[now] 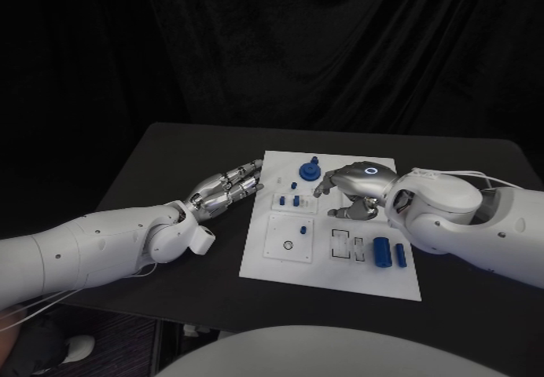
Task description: Assemble the parts on the task board
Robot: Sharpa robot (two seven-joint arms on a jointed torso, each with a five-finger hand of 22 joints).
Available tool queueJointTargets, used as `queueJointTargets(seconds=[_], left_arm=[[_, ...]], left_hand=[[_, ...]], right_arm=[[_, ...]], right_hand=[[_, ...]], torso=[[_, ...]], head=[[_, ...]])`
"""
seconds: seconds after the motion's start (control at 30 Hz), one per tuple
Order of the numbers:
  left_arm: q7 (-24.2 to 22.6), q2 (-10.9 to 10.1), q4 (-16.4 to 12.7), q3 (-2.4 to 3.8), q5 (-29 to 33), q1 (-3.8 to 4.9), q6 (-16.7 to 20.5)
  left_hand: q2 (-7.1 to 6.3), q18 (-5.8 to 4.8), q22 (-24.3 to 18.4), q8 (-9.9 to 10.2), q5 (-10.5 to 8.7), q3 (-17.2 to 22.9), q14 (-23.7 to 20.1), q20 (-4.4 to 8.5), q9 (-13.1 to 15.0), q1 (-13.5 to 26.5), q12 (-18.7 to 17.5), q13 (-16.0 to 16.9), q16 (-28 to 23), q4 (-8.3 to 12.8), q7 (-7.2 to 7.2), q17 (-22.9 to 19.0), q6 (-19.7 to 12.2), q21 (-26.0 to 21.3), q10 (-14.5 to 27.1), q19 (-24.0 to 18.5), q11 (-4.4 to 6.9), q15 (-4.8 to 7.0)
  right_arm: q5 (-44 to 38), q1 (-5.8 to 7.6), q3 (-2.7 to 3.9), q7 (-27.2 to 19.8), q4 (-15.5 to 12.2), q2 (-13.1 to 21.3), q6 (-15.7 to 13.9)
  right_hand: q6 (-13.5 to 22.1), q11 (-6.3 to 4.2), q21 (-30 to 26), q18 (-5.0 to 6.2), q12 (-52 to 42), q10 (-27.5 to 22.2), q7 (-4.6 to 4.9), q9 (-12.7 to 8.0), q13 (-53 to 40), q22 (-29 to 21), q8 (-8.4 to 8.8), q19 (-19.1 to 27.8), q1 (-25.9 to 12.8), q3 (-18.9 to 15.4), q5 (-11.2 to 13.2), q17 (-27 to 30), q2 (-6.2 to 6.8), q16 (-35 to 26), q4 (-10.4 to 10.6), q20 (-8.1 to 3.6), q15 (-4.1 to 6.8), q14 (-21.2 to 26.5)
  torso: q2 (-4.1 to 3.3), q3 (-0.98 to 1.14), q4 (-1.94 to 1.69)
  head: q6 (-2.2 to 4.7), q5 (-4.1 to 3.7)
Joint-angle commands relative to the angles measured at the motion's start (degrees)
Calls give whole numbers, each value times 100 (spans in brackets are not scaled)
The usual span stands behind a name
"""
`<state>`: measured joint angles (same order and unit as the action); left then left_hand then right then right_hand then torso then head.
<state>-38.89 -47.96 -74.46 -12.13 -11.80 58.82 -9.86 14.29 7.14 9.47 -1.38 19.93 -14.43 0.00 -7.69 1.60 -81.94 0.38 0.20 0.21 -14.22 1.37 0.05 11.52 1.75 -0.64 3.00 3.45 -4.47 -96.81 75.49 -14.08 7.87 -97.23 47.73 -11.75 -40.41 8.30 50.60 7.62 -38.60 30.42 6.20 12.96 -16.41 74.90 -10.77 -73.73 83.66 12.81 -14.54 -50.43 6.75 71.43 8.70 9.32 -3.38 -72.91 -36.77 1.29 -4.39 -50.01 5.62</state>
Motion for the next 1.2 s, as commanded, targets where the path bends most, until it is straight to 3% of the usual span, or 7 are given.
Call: queueJointTargets(seconds=[0.03,0.23,0.3,0.47,0.57,0.8,1.2], left_arm=[[-226,-4,-27,5,39,-6,55],[-225,-13,-33,5,39,-6,62],[-219,-13,-30,5,39,-6,61],[-218,-7,-26,5,39,-7,53],[-218,-4,-25,5,39,-10,47],[-220,-4,-11,5,39,-22,37],[-217,1,-5,5,39,-62,8]], left_hand=[[-24,41,-8,-32,22,26,0,33,9,-4,-21,-3,-21,-16,-7,-5,52,-7,5,4,-37,63],[-24,42,-8,-32,24,26,0,36,9,-4,-22,-3,-21,-16,-8,-5,53,-7,6,3,-38,66],[-25,43,-10,-32,30,28,0,41,9,-6,-22,-3,-21,-13,-10,-5,55,-7,6,3,-39,71],[-26,44,-10,-31,39,31,0,42,8,-9,-22,-3,-21,-10,-11,-5,55,-7,7,3,-40,73],[-26,44,-10,-31,39,31,0,42,8,-9,-22,-3,-21,-10,-11,-5,55,-7,7,3,-40,73],[-27,44,-10,-29,50,36,0,41,7,-14,-22,-4,-21,-4,-12,-5,52,-6,8,4,-42,73],[-23,44,-10,-26,65,47,0,37,5,-23,-23,-5,-21,5,-14,-5,44,-5,11,5,-44,68]], right_arm=[[131,104,-4,216,-108,202,-268],[168,193,-5,353,-59,503,-233],[173,195,-5,370,0,550,-196],[179,132,-6,423,93,634,-62],[181,79,-6,446,134,670,-13],[182,-49,-7,440,259,656,52],[182,-220,-7,301,480,449,46]], right_hand=[[24,-2,24,-14,14,15,-43,-31,42,510,24,-45,-4,-10,-43,10,18,30,29,-10,0,-42],[108,14,164,-43,132,-44,-99,-128,184,545,121,-147,-19,-105,122,-74,53,103,140,-11,-9,-143],[340,66,287,-68,355,-142,-12,-302,405,576,281,-236,63,-205,284,-131,112,161,315,18,-46,-227],[340,88,426,-92,623,37,-99,-500,787,612,423,-341,218,-410,544,-161,271,214,796,39,-65,-318],[202,79,587,-119,664,258,-94,-533,897,651,427,-435,183,-446,597,-282,257,282,803,35,-59,-423],[-290,19,654,-130,782,656,77,-541,1097,666,338,-504,217,-419,541,-325,174,295,777,-10,-7,-508],[-476,-69,718,-144,880,1136,79,-588,1216,687,352,-559,382,-351,173,-371,66,298,666,-84,71,-572]], torso=[[-1,2,10],[-16,14,0],[-13,15,4],[-19,15,-11],[-12,9,-15],[-8,-5,-4],[3,-14,-24]], head=[[1,-27],[1,-71],[1,-74],[1,-101],[1,-107],[1,-116],[1,-99]])
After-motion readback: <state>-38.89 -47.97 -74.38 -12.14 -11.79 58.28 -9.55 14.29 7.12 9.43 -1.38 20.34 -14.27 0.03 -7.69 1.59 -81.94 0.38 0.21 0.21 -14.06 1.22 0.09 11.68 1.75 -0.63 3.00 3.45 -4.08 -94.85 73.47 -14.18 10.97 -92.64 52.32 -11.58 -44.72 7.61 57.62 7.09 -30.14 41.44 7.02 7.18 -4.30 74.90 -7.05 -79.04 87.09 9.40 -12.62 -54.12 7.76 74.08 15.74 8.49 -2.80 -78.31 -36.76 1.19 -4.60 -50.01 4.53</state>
